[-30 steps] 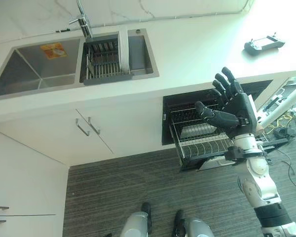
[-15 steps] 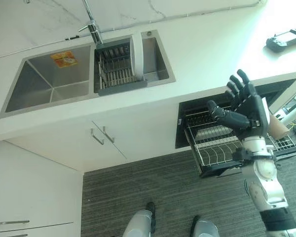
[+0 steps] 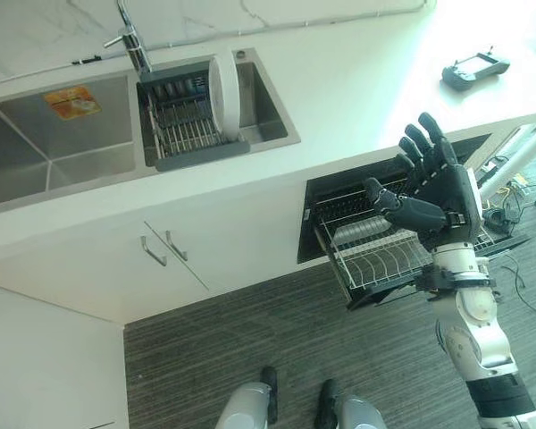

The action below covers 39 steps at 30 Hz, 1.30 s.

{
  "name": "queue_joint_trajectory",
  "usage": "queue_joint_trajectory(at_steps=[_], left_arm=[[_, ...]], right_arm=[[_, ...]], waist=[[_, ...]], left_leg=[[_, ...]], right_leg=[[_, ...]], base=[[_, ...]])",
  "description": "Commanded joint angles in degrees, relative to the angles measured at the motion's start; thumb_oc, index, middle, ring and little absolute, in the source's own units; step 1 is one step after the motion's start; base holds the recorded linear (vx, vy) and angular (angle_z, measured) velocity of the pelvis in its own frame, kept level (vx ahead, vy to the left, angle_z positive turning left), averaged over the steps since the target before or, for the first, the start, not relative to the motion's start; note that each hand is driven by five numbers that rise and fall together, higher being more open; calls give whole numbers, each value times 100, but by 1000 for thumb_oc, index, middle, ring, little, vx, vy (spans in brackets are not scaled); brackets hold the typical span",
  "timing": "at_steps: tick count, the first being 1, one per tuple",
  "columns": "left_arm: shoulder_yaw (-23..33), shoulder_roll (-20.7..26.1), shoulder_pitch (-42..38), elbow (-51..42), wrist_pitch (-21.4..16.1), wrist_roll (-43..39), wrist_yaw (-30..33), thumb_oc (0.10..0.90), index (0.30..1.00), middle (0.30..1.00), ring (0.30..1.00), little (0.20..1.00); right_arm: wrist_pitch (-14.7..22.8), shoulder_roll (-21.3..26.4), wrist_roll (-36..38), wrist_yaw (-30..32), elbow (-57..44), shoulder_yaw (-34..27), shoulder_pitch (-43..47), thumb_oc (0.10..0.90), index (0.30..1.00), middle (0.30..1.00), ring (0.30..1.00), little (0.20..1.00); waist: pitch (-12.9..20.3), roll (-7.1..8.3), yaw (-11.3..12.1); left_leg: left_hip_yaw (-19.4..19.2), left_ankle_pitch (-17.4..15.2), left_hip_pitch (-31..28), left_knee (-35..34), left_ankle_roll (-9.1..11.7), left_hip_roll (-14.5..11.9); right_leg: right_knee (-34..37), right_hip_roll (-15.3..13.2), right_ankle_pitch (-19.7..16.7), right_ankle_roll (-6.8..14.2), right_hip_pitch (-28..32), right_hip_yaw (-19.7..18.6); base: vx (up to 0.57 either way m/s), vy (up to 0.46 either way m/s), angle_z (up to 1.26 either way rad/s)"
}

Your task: Place the dishes in the dishwasher.

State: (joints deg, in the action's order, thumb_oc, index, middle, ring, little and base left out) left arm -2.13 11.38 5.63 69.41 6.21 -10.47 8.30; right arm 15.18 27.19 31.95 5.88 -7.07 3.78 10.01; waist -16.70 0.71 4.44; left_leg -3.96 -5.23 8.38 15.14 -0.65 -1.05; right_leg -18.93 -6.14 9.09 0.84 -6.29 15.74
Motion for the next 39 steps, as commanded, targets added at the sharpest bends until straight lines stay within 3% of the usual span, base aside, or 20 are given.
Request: queue_joint_trajectory(at_steps=[1,3,4,5,8,11,12,15,16,17,19,20,21,24,30,39], left_arm=[[-178,171,219,206,69,6,149,800,900,900,900,900],[-181,159,221,209,66,-27,140,800,900,900,900,900],[-156,124,250,210,46,-22,136,800,900,900,900,900],[-147,120,256,203,53,-12,129,800,900,900,900,900],[-154,72,329,58,190,33,43,800,900,900,900,900],[-194,44,388,60,214,159,-42,800,900,900,900,900],[-205,80,396,153,202,345,-201,800,900,900,900,900],[-224,115,408,168,212,352,-81,800,900,900,900,900],[-223,141,383,158,267,419,-73,800,900,900,900,900],[-200,159,363,164,263,283,-50,800,900,900,900,900],[-171,209,296,288,261,119,-127,800,900,900,900,900],[-117,286,200,313,314,76,-215,800,900,900,900,900],[-80,309,162,279,348,110,-265,800,900,900,900,900],[-118,306,130,278,323,38,-258,800,900,900,900,900],[-77,127,296,352,368,200,-37,800,900,900,900,900],[-8,132,352,470,366,215,31,800,900,900,900,900]], right_arm=[[518,122,34,-46,-535,-172,587,800,900,900,900,900],[527,121,15,-97,-526,-167,575,800,900,900,900,900],[550,89,-80,-127,-546,-170,526,800,900,900,900,900],[554,76,-102,-129,-546,-174,518,800,900,900,900,900],[535,-26,-263,-72,-603,-154,520,800,900,900,900,900],[555,43,-344,144,-620,-171,555,800,900,900,900,900],[597,7,-510,331,-508,-174,609,800,900,900,900,900],[669,-14,-278,287,-497,-270,382,800,900,900,900,900],[697,-47,-290,232,-542,-295,234,800,900,900,900,900],[715,-120,-324,138,-589,-287,129,800,900,900,900,900],[731,-196,-243,38,-572,-314,153,800,900,900,900,900],[731,-134,-161,-16,-537,-350,171,800,900,900,900,900],[841,-40,-49,-11,-437,-342,223,800,900,900,900,900],[908,39,23,-95,-291,-330,409,800,900,900,900,900],[743,59,-30,23,-308,-327,438,800,900,900,900,900],[631,63,-56,85,-398,-256,515,800,900,900,900,900]], waist=[[211,135,-39],[148,202,-8],[43,215,31],[24,203,27],[-32,-2,42],[-73,-256,106],[-17,-256,139],[72,-173,198],[120,-151,198],[186,-188,161],[182,-193,120],[121,-189,41],[52,-154,46],[-17,-140,53],[267,1,182],[406,1,210]], left_leg=[[9,-455,-474,205,-8,-51],[34,-186,-596,205,-8,42],[144,-53,-393,792,-29,135],[154,-45,-319,920,-34,133],[366,203,-172,205,69,38],[524,630,802,205,342,-203],[266,353,879,205,275,-198],[218,67,701,205,41,5],[213,-64,587,205,-94,77],[231,-214,441,205,-256,151],[63,-424,285,205,-396,173],[40,-466,200,205,-367,129],[38,-458,145,205,-322,123],[56,-486,92,205,-311,114],[42,-509,96,205,-213,175],[9,-509,109,205,-76,99]], right_leg=[[174,22,205,161,291,-337],[174,7,223,90,385,-397],[174,44,216,31,493,-440],[174,65,217,13,521,-438],[174,212,291,36,675,-495],[174,303,529,45,1014,-385],[174,136,616,159,1196,-295],[174,-58,516,335,1351,-236],[174,-95,371,373,1412,-147],[174,-128,-149,433,1488,6],[-689,-192,-377,488,1018,121],[-221,158,-187,418,771,56],[174,211,-71,369,453,82],[174,170,-74,338,272,-23],[174,79,167,334,282,22],[174,41,274,298,285,97]], base=[[152,-218,11],[131,-168,15],[100,-108,14],[172,-25,31],[208,207,14],[293,463,16],[343,545,23],[343,420,8],[405,476,-9],[404,542,1],[233,382,-25],[75,40,-44],[31,-101,-25],[22,-91,8],[100,-120,3],[30,-68,1]])
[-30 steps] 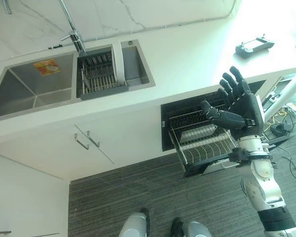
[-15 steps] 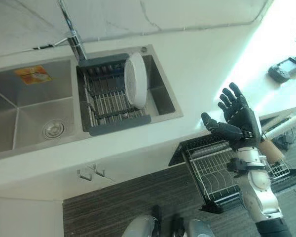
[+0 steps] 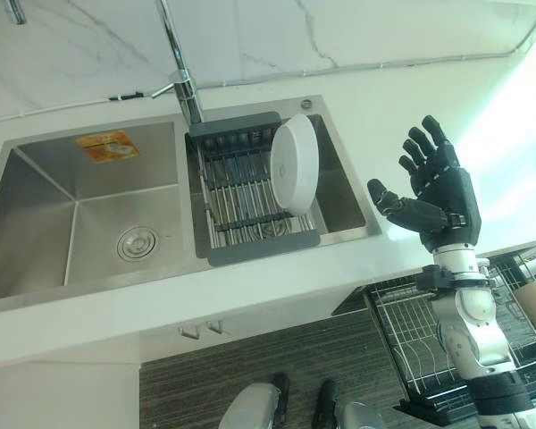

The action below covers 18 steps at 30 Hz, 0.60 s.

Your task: Place the dishes in the dishwasher.

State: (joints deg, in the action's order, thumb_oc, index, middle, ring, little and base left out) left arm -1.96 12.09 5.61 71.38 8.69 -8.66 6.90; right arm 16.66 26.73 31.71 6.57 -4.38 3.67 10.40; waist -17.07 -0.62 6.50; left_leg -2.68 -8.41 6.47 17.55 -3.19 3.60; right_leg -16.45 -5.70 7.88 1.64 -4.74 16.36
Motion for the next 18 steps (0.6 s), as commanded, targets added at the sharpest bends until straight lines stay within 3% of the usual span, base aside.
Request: queue_joint_trajectory(at_steps=[1,7,12,18], left_arm=[[-25,57,368,283,107,35,175,800,900,900,900,900],[-15,9,432,305,76,72,202,800,900,900,900,900],[-30,34,490,220,60,103,176,800,900,900,900,900],[-161,61,535,77,164,197,107,800,900,900,900,900]], right_arm=[[481,102,-32,24,-679,-243,460,800,900,900,900,900],[476,60,49,-75,-722,-258,374,800,900,900,900,900],[7,15,332,-599,-849,-79,408,800,900,900,900,900],[-304,-204,450,-326,-613,300,886,800,900,900,900,900]], waist=[[451,134,1],[482,118,-18],[487,74,-6],[485,-1,142]], left_leg=[[-122,-194,289,-36,184,-370],[-112,-224,208,-36,221,-389],[-190,-201,169,-36,298,-476],[-109,-147,154,-36,331,-436]], right_leg=[[-74,-4,399,217,137,41],[-74,3,446,206,207,68],[-74,-13,495,181,298,161],[-74,-72,500,162,308,249]], base=[[19,-55,-2],[9,-57,1],[3,-43,4],[45,-14,9]])
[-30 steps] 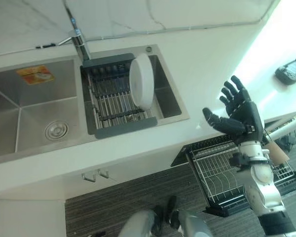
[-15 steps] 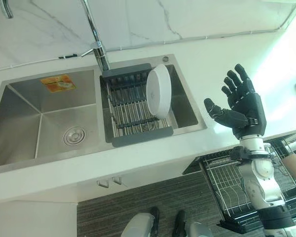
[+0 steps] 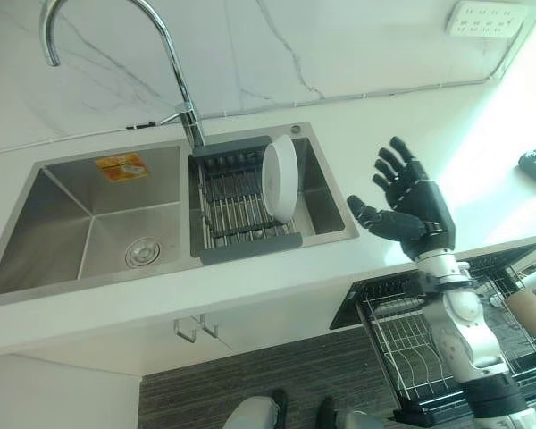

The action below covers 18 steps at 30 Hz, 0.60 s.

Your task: Place the dishes in the dishwasher.

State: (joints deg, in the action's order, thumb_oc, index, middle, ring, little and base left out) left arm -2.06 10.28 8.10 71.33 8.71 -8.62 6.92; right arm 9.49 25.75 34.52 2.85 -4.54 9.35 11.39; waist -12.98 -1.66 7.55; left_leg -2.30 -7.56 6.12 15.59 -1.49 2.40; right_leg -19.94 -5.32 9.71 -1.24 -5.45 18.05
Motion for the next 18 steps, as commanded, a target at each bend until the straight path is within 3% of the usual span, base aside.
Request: queue_joint_trajectory(at_steps=[1,8,18], left_arm=[[-150,242,286,82,162,194,105,800,900,900,900,900],[-247,232,363,-15,144,87,131,800,900,900,900,900],[-308,260,214,-442,-286,-118,245,800,900,900,900,900]], right_arm=[[413,-106,168,46,-596,-267,788,800,900,900,900,900],[299,-315,74,429,-356,-55,1236,800,900,900,900,900],[386,-392,90,757,119,25,1479,800,900,900,900,900]], waist=[[75,103,36],[4,30,148],[-38,31,221]], left_leg=[[-146,-233,188,160,161,-317],[-45,-199,197,160,175,-269],[8,-191,193,160,166,-246]], right_leg=[[275,-109,317,451,380,81],[275,-139,300,443,360,123],[275,-166,286,435,405,201]], base=[[73,16,9],[27,21,13],[32,15,9]])
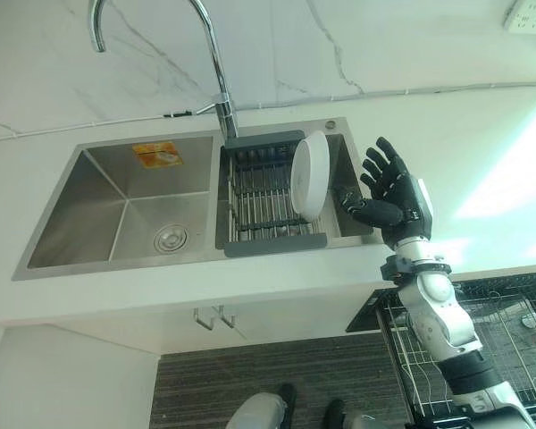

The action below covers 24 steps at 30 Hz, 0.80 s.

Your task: Place the dishes in the dishwasher.

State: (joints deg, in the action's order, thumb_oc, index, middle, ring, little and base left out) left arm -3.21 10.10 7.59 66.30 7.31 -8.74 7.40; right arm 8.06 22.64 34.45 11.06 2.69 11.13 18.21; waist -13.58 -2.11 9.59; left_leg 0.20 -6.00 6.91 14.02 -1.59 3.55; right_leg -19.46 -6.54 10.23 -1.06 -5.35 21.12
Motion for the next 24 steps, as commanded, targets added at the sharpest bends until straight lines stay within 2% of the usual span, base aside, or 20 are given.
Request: queue_joint_trajectory(at_steps=[1,5,24], left_arm=[[-188,282,232,19,-214,-164,190,800,900,900,900,900],[-166,283,133,-121,-188,-568,203,800,900,900,900,900],[-442,258,-66,-157,-34,-373,197,800,900,900,900,900]], right_arm=[[526,-102,114,-118,-565,-114,799,800,900,900,900,900],[491,-171,215,-184,-514,-39,821,800,900,900,900,900],[371,-331,247,-136,-472,217,954,800,900,900,900,900]], waist=[[15,76,7],[-15,86,-4],[-108,144,21]], left_leg=[[-251,-349,107,317,174,-365],[-260,-346,104,317,167,-374],[-207,-336,82,317,157,-381]], right_leg=[[227,-44,230,416,398,-113],[227,-46,222,408,409,-103],[227,-9,219,392,463,-88]], base=[[35,21,-1],[0,0,0],[4,0,2]])
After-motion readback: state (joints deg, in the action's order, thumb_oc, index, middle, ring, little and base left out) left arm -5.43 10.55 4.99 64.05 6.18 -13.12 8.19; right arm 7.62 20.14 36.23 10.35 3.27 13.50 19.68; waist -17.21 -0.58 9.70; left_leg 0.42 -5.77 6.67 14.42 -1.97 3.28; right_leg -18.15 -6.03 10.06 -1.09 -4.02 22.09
